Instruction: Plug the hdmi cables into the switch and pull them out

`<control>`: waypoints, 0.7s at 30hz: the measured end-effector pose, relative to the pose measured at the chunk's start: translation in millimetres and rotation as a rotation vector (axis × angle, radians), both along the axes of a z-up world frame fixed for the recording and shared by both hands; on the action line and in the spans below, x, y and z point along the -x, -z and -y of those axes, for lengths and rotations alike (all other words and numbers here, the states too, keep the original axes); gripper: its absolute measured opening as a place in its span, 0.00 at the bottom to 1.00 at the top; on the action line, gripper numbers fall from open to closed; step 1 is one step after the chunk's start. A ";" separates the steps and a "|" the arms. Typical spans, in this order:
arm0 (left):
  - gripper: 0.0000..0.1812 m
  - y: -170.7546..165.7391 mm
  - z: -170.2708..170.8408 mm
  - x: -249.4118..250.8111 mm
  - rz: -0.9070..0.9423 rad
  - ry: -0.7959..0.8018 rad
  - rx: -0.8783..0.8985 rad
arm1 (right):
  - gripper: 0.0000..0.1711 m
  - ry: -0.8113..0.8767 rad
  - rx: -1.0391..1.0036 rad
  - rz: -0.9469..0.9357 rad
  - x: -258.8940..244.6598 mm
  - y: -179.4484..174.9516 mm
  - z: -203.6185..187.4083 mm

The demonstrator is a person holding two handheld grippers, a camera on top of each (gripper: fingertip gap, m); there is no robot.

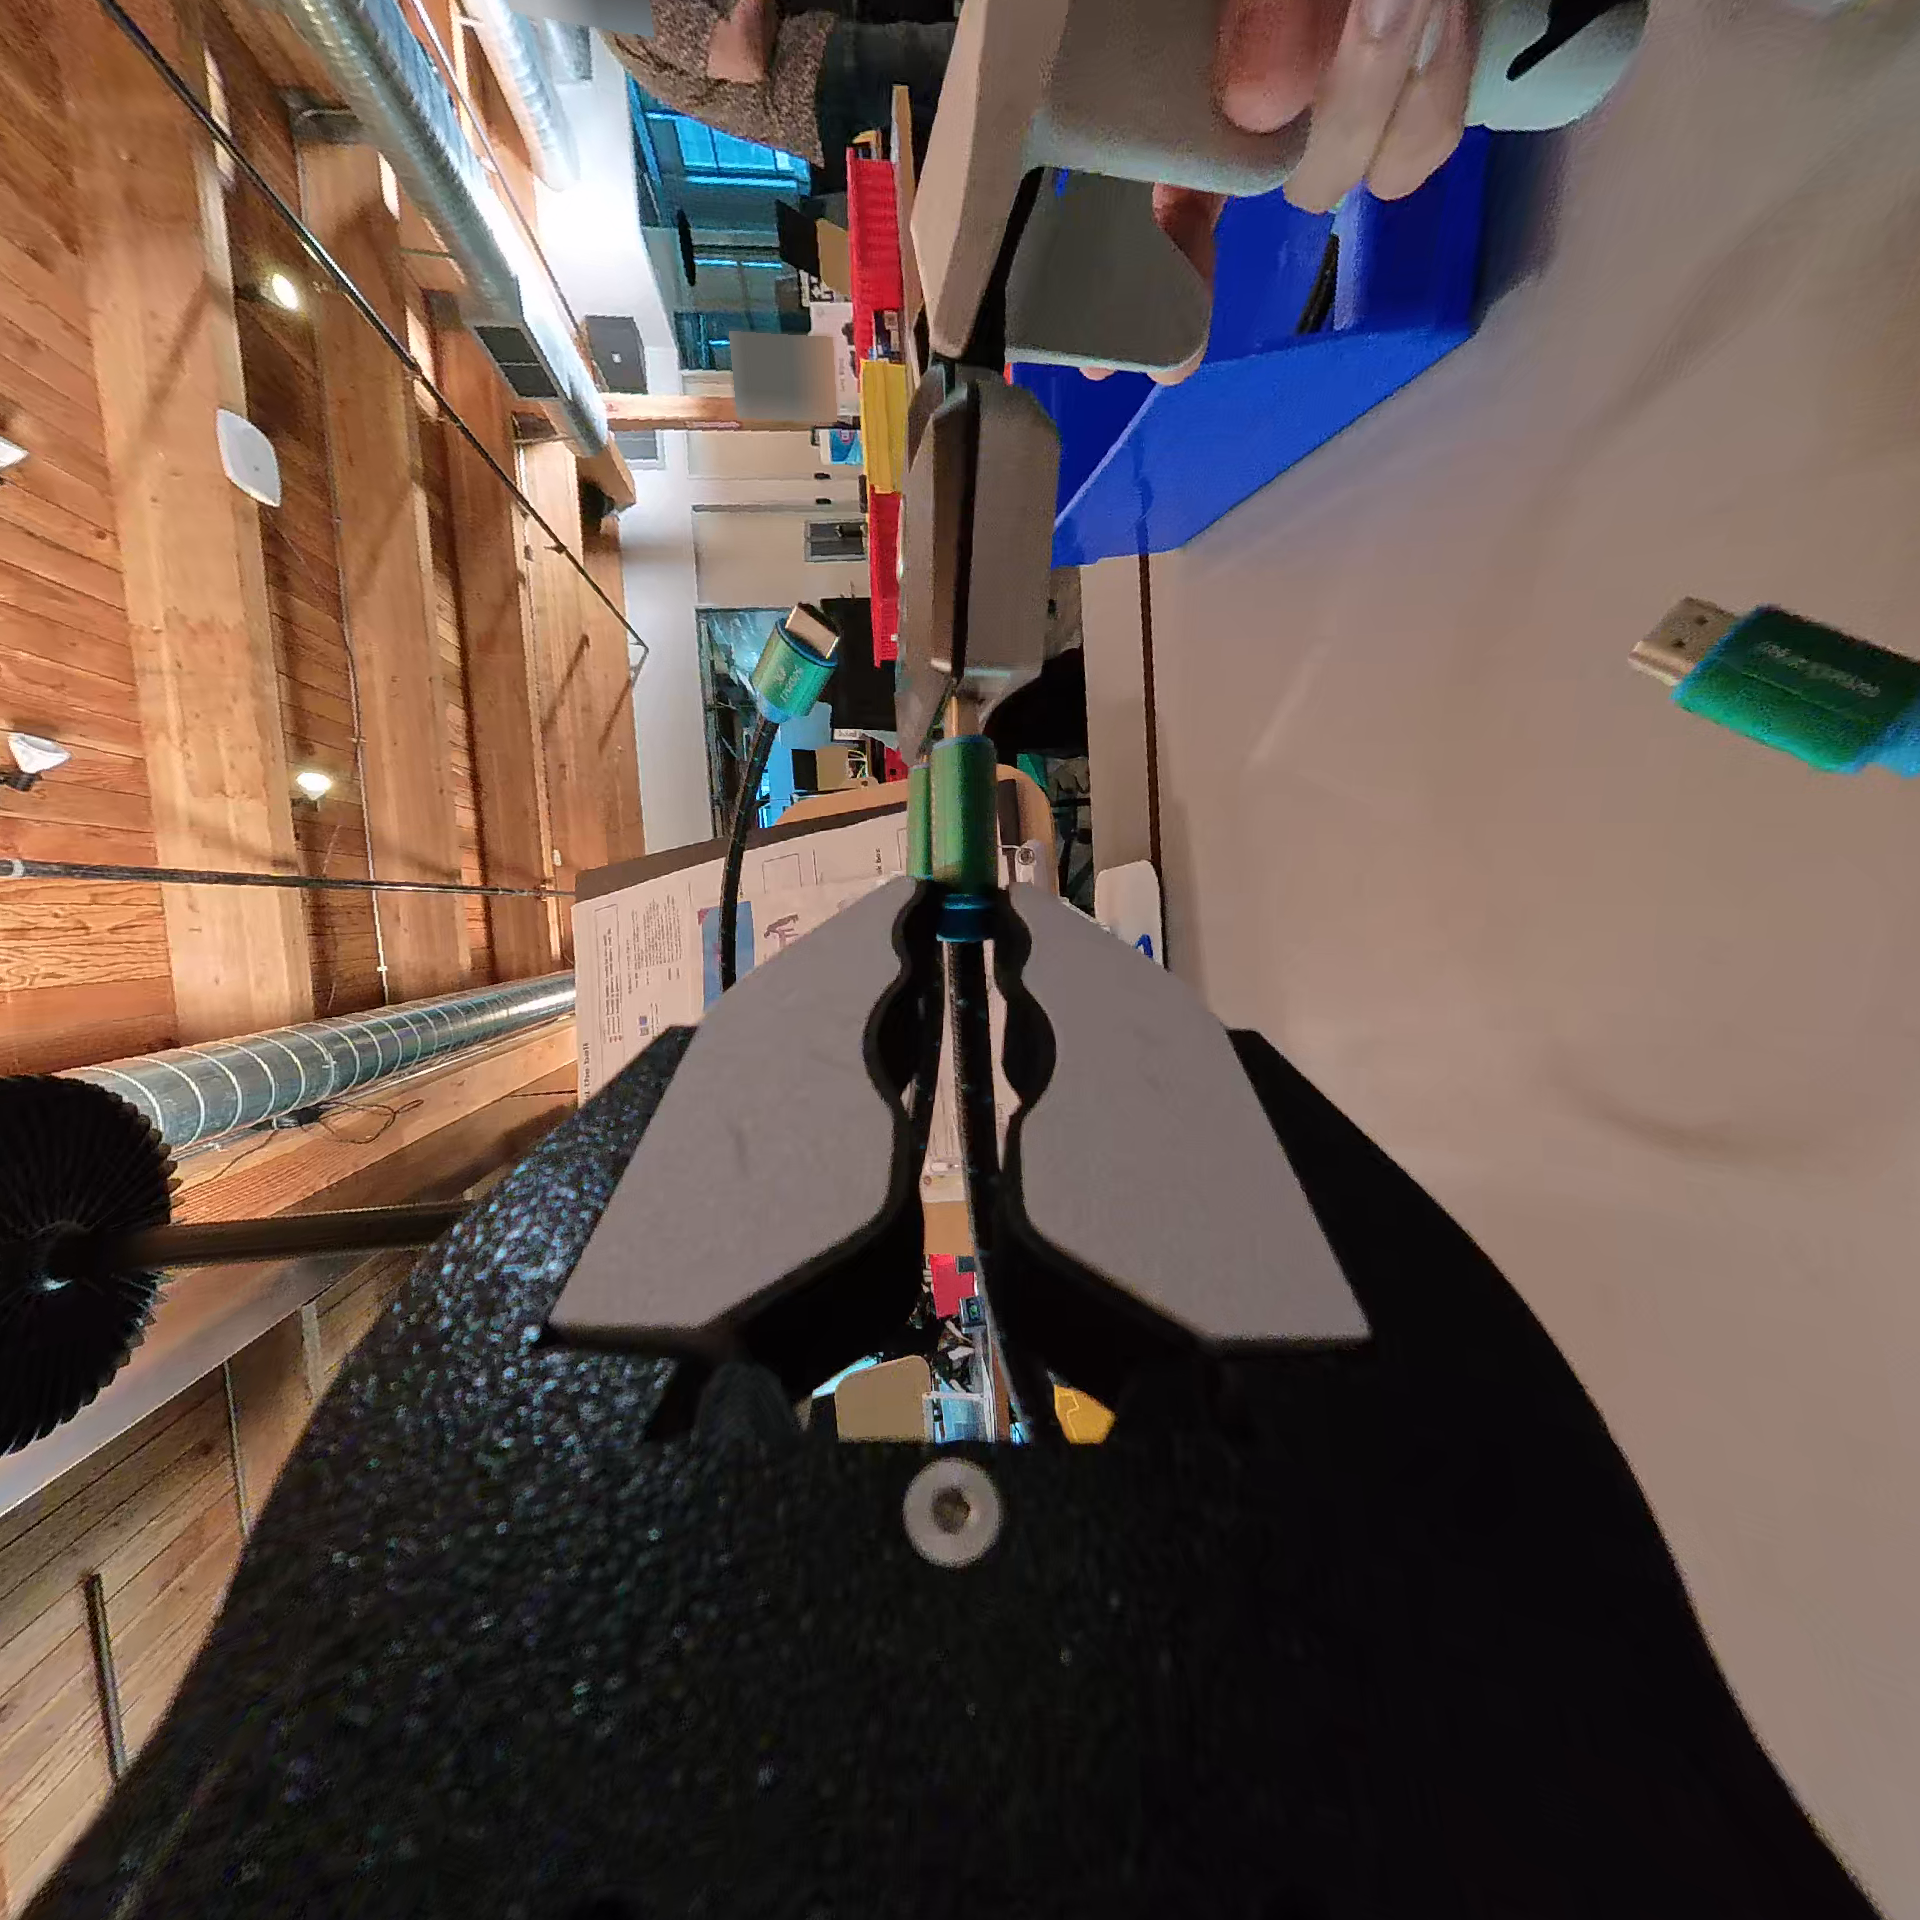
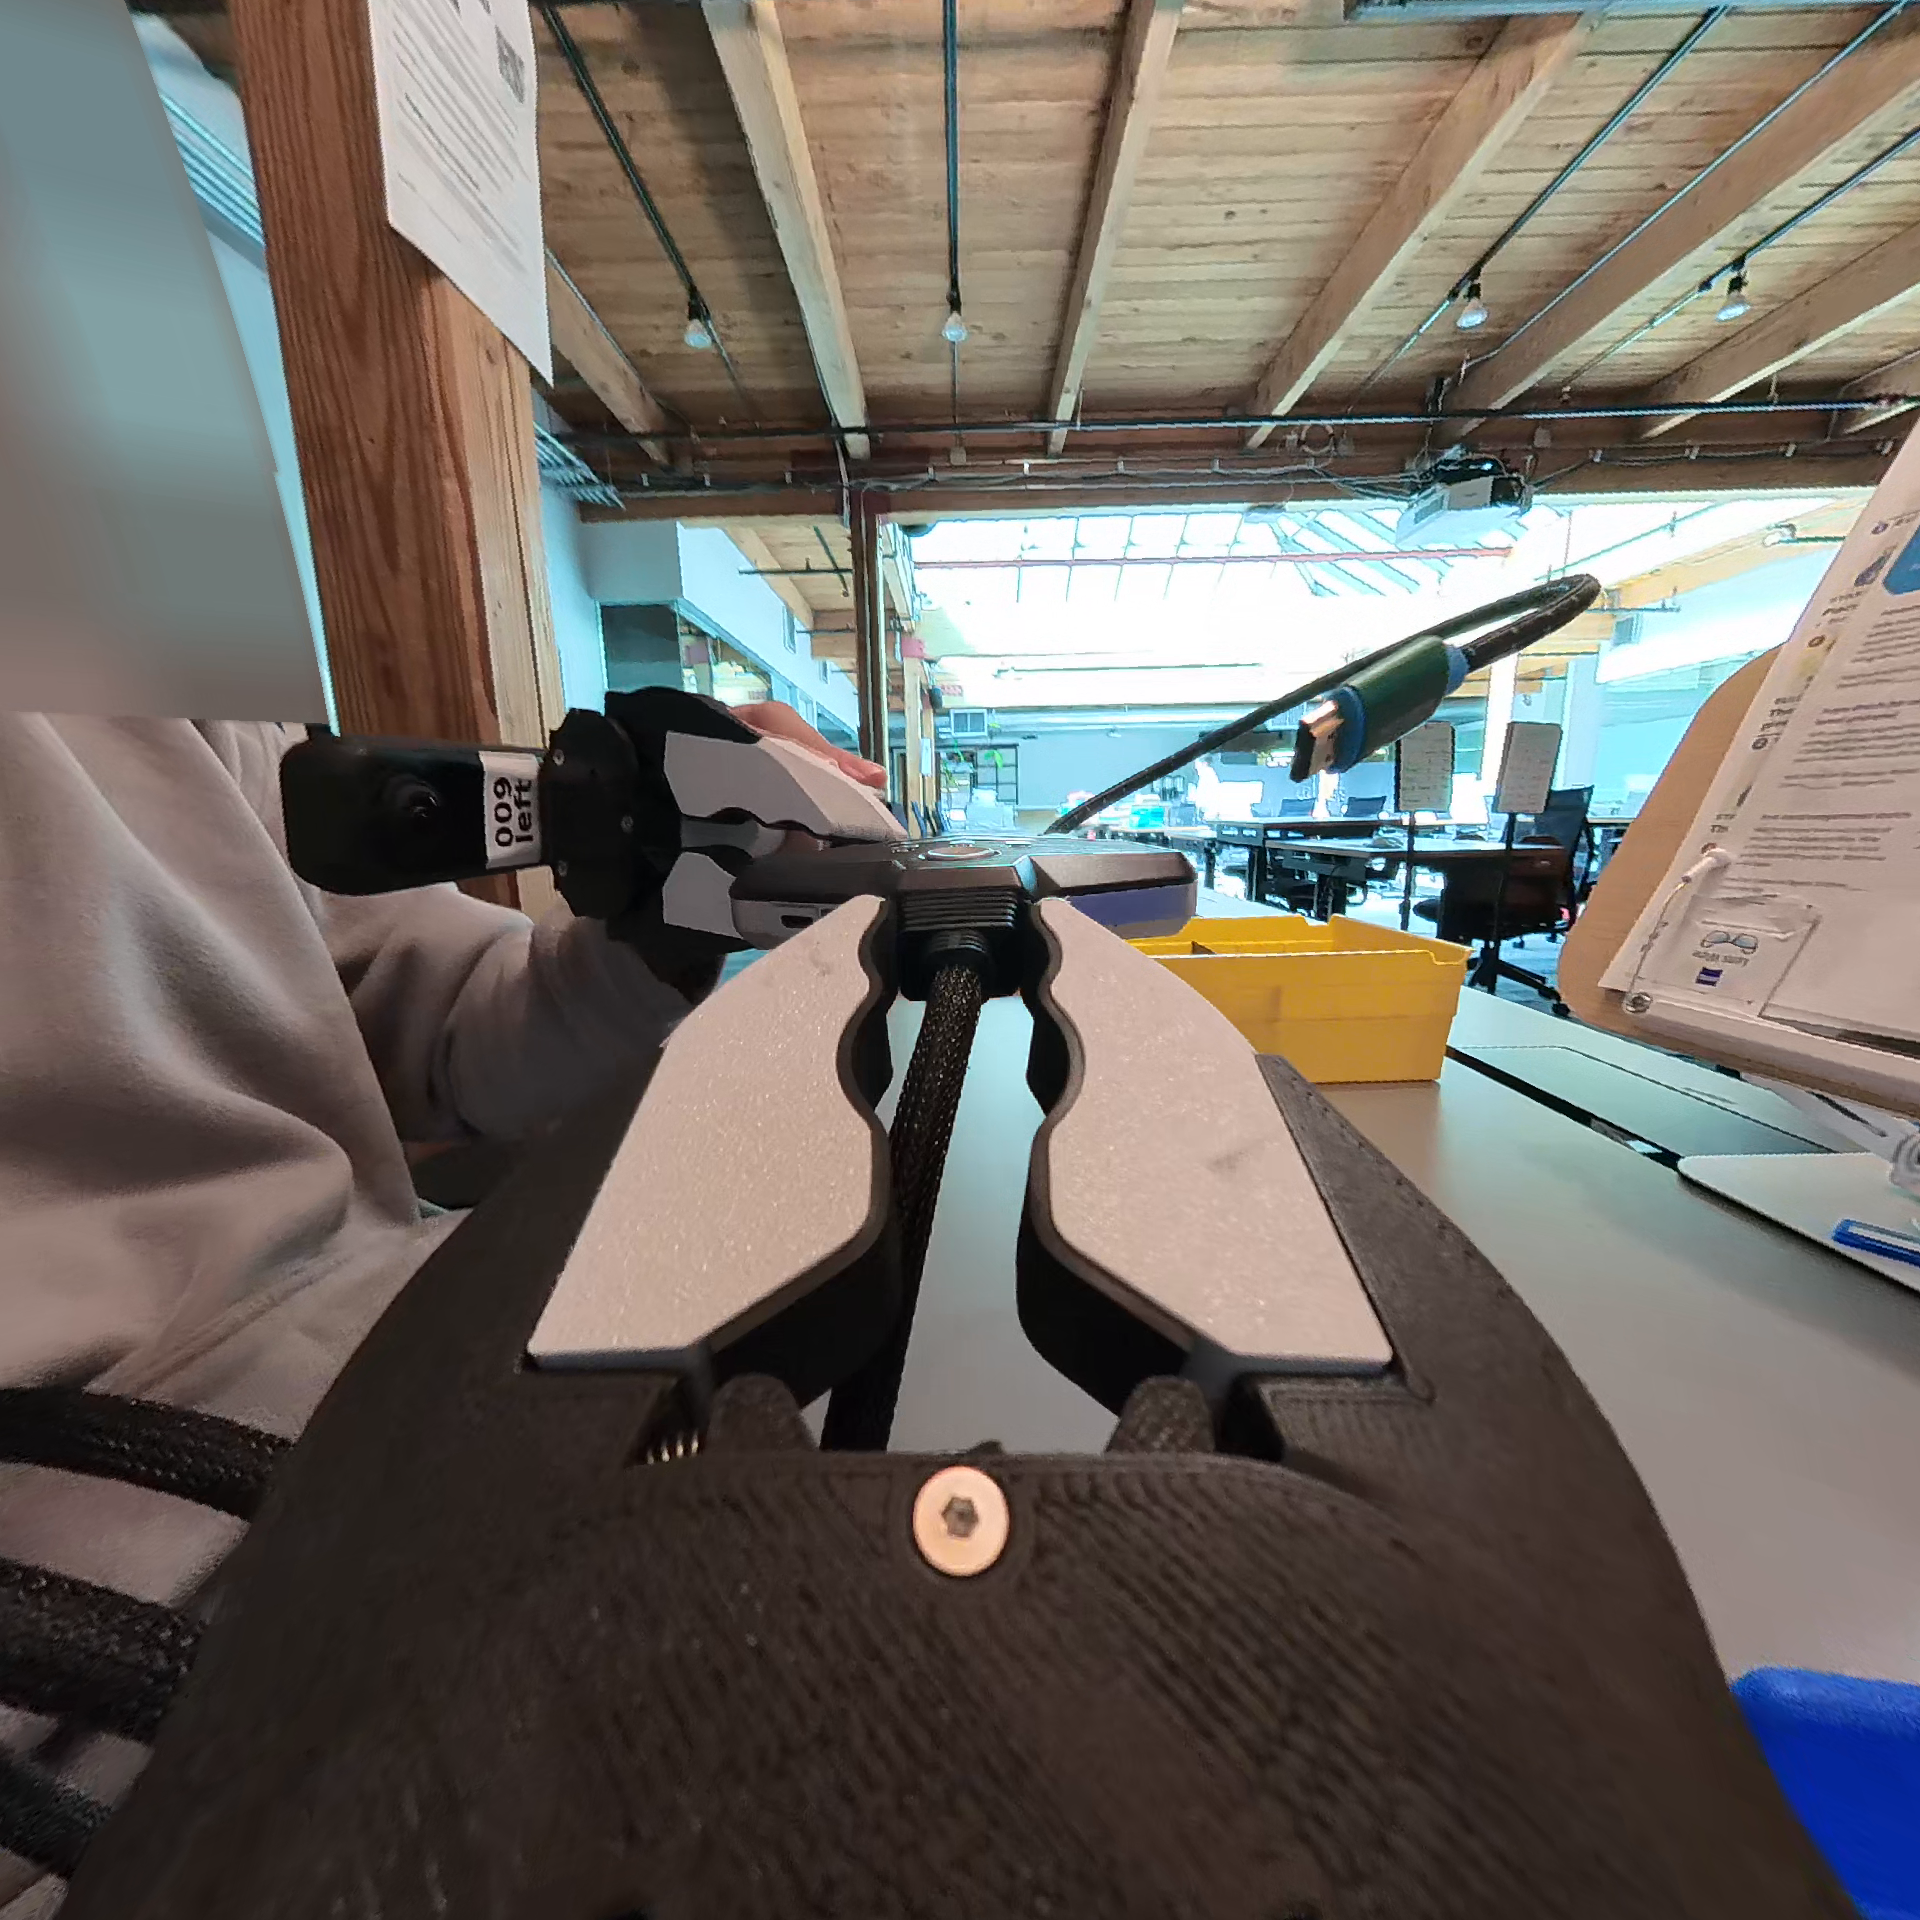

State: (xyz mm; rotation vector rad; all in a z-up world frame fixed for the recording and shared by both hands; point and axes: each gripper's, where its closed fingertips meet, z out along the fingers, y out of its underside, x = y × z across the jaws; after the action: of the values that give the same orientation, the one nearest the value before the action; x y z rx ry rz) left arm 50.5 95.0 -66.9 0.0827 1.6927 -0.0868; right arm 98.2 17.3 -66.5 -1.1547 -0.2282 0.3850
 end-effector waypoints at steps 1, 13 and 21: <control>0.05 0.1 -0.1 0.5 -0.006 -0.003 -0.005 | 0.13 0.002 0.009 0.004 0.4 0.9 -1.3; 0.05 -11.0 -3.8 -1.1 0.081 -0.069 0.058 | 0.14 0.031 -0.027 -0.034 1.2 -7.4 -7.8; 0.06 -17.5 -7.2 -3.6 0.153 -0.093 0.151 | 0.14 0.053 -0.066 -0.066 -0.3 -11.5 -12.8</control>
State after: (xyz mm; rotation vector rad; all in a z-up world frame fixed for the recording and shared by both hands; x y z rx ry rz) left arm 54.2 102.2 -49.4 -0.1006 1.5297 -0.1350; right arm 98.5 30.1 -55.0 -1.0788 -0.1511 0.3654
